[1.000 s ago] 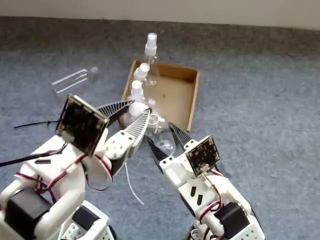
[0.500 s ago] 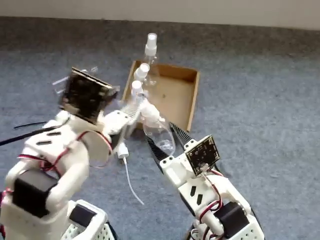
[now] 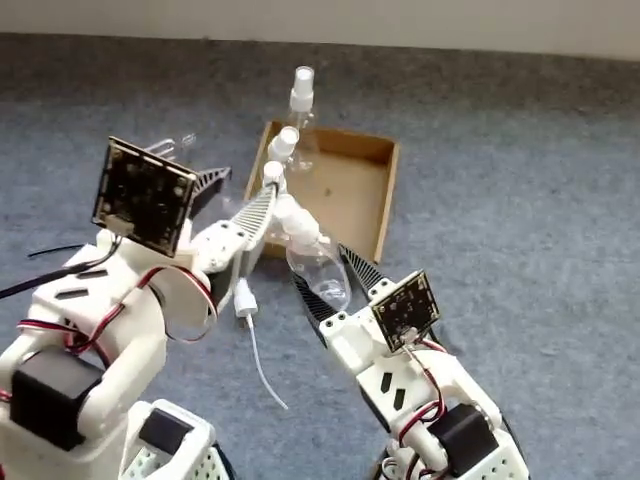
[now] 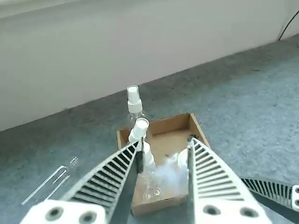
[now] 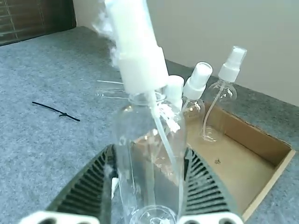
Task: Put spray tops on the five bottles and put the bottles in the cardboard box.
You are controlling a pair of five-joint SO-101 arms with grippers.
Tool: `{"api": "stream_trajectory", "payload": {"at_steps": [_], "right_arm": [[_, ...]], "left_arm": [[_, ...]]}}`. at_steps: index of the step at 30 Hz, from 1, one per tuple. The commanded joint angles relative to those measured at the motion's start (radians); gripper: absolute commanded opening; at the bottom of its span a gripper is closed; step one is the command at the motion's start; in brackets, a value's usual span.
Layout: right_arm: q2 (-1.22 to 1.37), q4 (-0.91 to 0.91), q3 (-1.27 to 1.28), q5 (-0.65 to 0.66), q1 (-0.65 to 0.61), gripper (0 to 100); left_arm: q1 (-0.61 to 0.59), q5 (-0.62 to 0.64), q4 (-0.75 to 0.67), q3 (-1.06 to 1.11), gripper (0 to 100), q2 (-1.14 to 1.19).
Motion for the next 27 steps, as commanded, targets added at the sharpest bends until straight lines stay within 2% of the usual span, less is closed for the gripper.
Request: {"api": "stream_trajectory", "payload": {"at_steps": [1, 11, 24, 27], "right_arm": [[-0.007, -0.022, -0.015, -0.005, 0.012, 0.4], [-0.007, -0.022, -0.016, -0.005, 0.012, 0.4], [-0.008, -0.022, -0.015, -0.003, 0.01, 0.4], [-0.008, -0.022, -0.015, -0.003, 0.01, 0.4]], "left_arm": [[0.036, 0.003, -0.023, 0.054, 15, 0.013], [0.042, 0.003, -0.176, 0.183, 15, 0.015], [0.047, 0.002, -0.175, 0.174, 15, 0.116], [0.073, -0.044, -0.169, 0.173, 15, 0.085]]}}
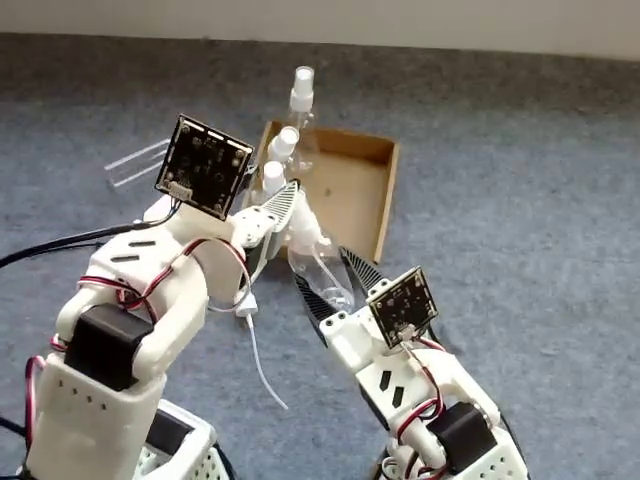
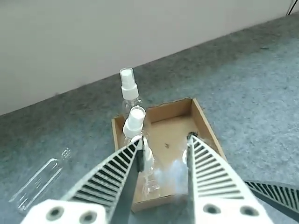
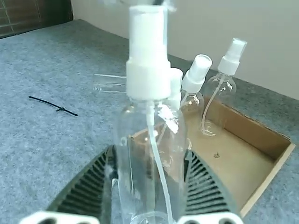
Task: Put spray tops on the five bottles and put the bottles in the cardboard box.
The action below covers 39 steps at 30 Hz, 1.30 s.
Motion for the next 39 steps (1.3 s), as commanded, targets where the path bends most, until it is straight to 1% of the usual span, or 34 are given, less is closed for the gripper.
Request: {"api": "stream_trajectory", "payload": {"at_steps": [1, 5, 7, 9, 11, 12, 14, 18, 20, 22, 24, 27, 30, 33, 36, 39], "right_arm": [[-0.012, -0.024, -0.016, -0.003, 0.008, 0.4], [-0.012, -0.024, -0.018, -0.003, 0.013, 0.4], [-0.012, -0.024, -0.018, -0.003, 0.015, 0.4], [-0.012, -0.024, -0.018, -0.003, 0.019, 0.4], [-0.01, -0.024, -0.018, -0.003, 0.051, 0.4], [-0.01, -0.024, -0.018, -0.003, 0.071, 0.4], [-0.01, -0.028, -0.021, -0.003, 0.111, 0.4], [0.012, -0.116, -0.041, 0.0, 0.16, 0.4], [0.05, -0.148, -0.076, 0.035, 0.163, 0.4], [0.128, -0.162, -0.13, 0.054, 0.163, 0.4], [0.242, -0.168, -0.203, 0.054, 0.163, 0.4], [0.437, -0.174, -0.328, 0.054, 0.163, 0.4], [0.613, -0.174, -0.466, 0.052, 0.16, 0.4], [0.742, -0.171, -0.579, 0.052, 0.157, 0.4], [0.835, -0.174, -0.638, 0.052, 0.131, 0.4], [0.912, -0.174, -0.653, 0.052, 0.079, 0.4]], "left_arm": [[0.047, -0.063, 0.008, -0.027, 15, -0.038], [0.033, -0.068, 0.084, -0.133, 15, -0.124], [-0.024, -0.068, 0.155, -0.196, 15, -0.15], [-0.131, -0.069, 0.203, -0.223, 15, -0.163], [-0.283, -0.069, 0.219, -0.206, 15, -0.163], [-0.366, -0.069, 0.218, -0.18, 15, -0.162], [-0.49, -0.069, 0.213, -0.107, 15, -0.16], [-0.65, -0.063, 0.16, 0.077, 15, -0.159], [-0.691, -0.063, 0.097, 0.179, 16, -0.157], [-0.69, -0.061, 0.043, 0.268, 16, -0.14], [-0.667, -0.06, 0.026, 0.317, 20, -0.114], [-0.582, -0.061, 0.028, 0.348, 27, -0.096], [-0.456, -0.06, 0.028, 0.363, 29, -0.116], [-0.346, -0.06, 0.026, 0.387, 30, -0.176], [-0.295, -0.031, 0.021, 0.421, 30, -0.285], [-0.28, -0.023, 0.018, 0.499, 30, -0.437]]}}
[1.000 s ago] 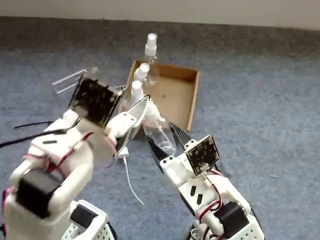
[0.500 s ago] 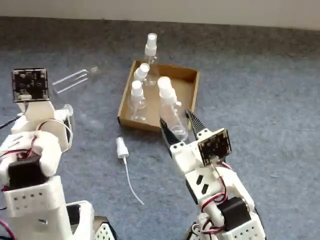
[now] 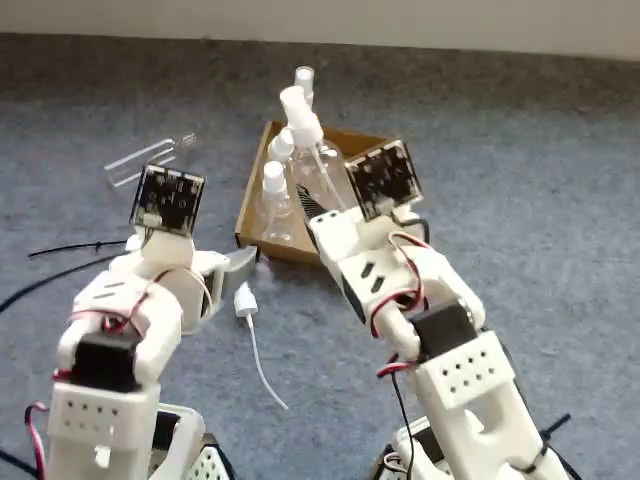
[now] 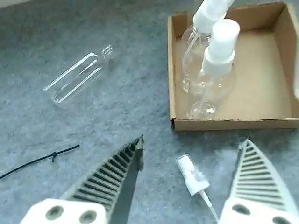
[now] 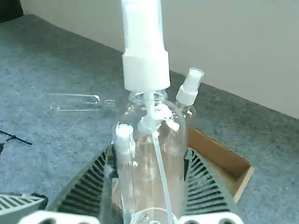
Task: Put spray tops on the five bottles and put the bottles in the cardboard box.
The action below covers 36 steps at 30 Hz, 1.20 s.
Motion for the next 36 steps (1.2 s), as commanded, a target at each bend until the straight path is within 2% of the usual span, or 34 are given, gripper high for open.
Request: {"api": "stream_trajectory", "payload": {"at_steps": [1, 5, 10, 19, 22, 26, 30, 34, 36], "right_arm": [[0.073, -0.024, -0.082, 0.012, -0.07, 0.4], [0.114, -0.062, -0.113, 0.011, -0.157, 0.4], [0.113, -0.068, -0.114, 0.011, -0.242, 0.4], [0.114, -0.068, -0.193, 0.011, -0.245, 0.4], [0.117, -0.068, -0.236, 0.014, -0.243, 0.4], [0.114, -0.068, -0.286, -0.006, -0.174, 0.4], [0.114, -0.067, -0.291, -0.13, -0.174, 0.4], [0.114, -0.064, -0.288, -0.138, -0.214, 0.4], [0.119, -0.015, -0.292, -0.143, -0.225, 0.4]], "left_arm": [[0.042, 0.012, -0.041, 0.093, 30, -0.234], [0.042, 0.012, -0.117, 0.265, 30, -0.47], [0.041, 0.012, -0.117, 0.357, 30, -0.676], [0.036, 0.012, -0.12, 0.403, 29, -0.642], [-0.036, 0.011, -0.123, 0.403, 29, -0.642], [-0.119, 0.018, -0.121, 0.4, 29, -0.642], [-0.081, 0.018, -0.118, 0.4, 29, -0.642], [-0.076, 0.018, -0.123, 0.395, 30, -0.642], [-0.076, 0.018, -0.121, 0.389, 33, -0.642]]}}
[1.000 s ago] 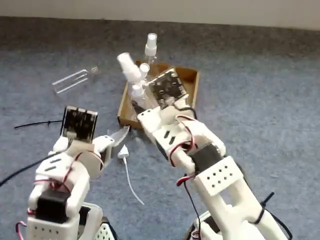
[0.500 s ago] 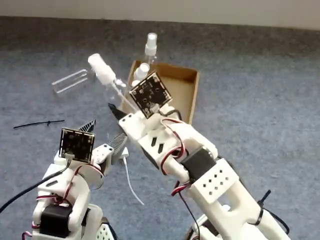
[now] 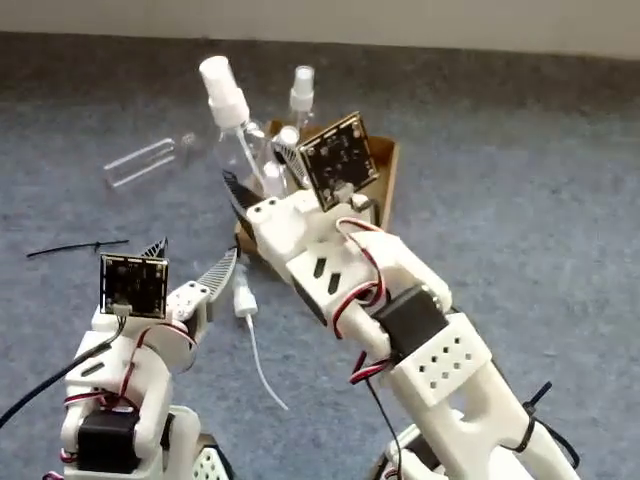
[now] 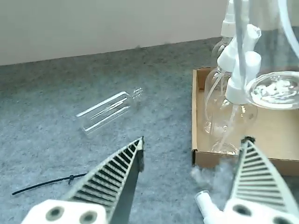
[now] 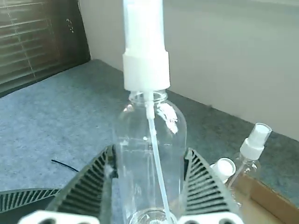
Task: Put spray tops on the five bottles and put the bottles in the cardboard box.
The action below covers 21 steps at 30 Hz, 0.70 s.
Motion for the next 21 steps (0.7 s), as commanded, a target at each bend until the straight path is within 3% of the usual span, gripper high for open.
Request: {"api": "stream_trajectory", "payload": {"at_steps": [1, 21], "right_arm": [[-0.001, 0.056, -0.071, -0.014, -0.036, 0.4], [-0.007, 0.114, -0.119, -0.015, -0.208, 0.4]], "left_arm": [[0.012, 0.006, -0.017, -0.024, 35, -0.002], [-0.005, 0.006, -0.018, -0.108, 39, -0.007]]}}
